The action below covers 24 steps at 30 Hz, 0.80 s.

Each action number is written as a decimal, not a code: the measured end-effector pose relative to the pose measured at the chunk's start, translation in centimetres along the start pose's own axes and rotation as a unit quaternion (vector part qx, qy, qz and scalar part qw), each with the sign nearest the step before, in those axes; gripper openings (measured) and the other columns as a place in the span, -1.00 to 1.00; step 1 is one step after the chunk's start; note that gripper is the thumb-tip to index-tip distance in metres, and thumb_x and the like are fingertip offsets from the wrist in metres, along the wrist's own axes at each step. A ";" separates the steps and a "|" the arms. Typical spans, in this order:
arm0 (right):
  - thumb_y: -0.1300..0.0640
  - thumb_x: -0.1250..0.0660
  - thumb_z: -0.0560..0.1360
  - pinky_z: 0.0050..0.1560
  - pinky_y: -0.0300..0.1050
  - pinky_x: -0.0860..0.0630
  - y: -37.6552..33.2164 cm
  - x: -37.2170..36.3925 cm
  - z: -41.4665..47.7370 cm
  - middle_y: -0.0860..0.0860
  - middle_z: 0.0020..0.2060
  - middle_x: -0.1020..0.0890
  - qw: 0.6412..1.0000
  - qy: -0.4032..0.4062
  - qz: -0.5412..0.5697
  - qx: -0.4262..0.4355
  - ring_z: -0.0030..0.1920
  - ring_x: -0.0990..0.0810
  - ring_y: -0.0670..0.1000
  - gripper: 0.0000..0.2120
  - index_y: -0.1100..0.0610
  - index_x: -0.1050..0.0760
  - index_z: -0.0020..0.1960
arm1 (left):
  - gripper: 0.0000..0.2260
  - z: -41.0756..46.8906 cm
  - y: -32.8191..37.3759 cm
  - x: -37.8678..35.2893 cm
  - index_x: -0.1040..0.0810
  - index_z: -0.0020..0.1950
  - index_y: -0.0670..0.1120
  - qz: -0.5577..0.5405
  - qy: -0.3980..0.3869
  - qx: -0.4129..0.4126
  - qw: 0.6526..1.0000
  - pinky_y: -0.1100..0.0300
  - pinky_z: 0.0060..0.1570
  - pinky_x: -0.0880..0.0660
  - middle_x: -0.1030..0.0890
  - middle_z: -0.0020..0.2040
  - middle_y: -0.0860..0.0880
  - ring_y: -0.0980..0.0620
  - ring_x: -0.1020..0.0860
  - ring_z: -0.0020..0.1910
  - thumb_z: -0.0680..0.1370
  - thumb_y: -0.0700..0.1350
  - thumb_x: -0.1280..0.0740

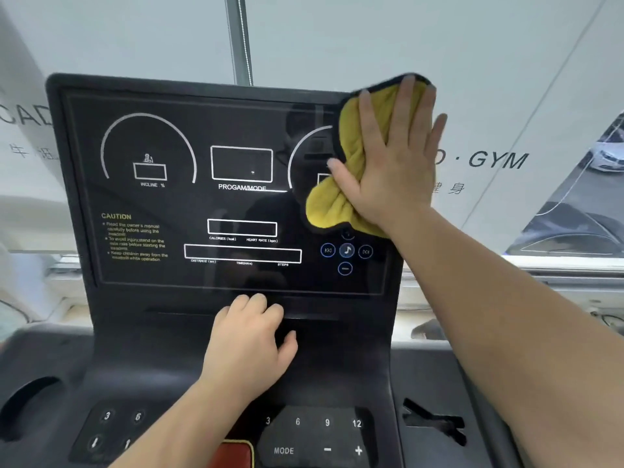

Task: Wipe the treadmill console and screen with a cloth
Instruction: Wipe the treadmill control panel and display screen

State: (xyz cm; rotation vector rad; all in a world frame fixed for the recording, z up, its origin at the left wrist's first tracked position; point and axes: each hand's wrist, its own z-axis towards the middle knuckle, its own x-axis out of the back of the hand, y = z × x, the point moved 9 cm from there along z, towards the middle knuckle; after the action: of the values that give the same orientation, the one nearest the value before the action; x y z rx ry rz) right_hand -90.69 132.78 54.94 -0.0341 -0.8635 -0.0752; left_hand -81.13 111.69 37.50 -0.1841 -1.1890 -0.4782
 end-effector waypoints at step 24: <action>-0.39 -0.04 0.58 0.54 0.40 0.25 -5.4 -10.5 -28.3 0.28 0.61 0.29 0.968 -0.242 0.050 0.037 0.61 0.29 0.35 -0.07 0.15 0.26 0.66 | -0.49 -2.8 -1.1 -1.1 -0.62 0.29 -0.18 -0.050 -0.013 -0.005 0.999 -0.03 -0.02 -0.56 -0.60 0.05 -0.11 -0.16 -0.51 0.00 0.41 0.02 -0.30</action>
State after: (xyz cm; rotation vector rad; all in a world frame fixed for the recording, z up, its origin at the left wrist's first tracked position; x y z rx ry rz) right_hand -76.43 126.26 28.58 -0.0268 -1.3510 0.0631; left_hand -79.59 109.89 35.32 -0.1391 -1.2247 -0.5707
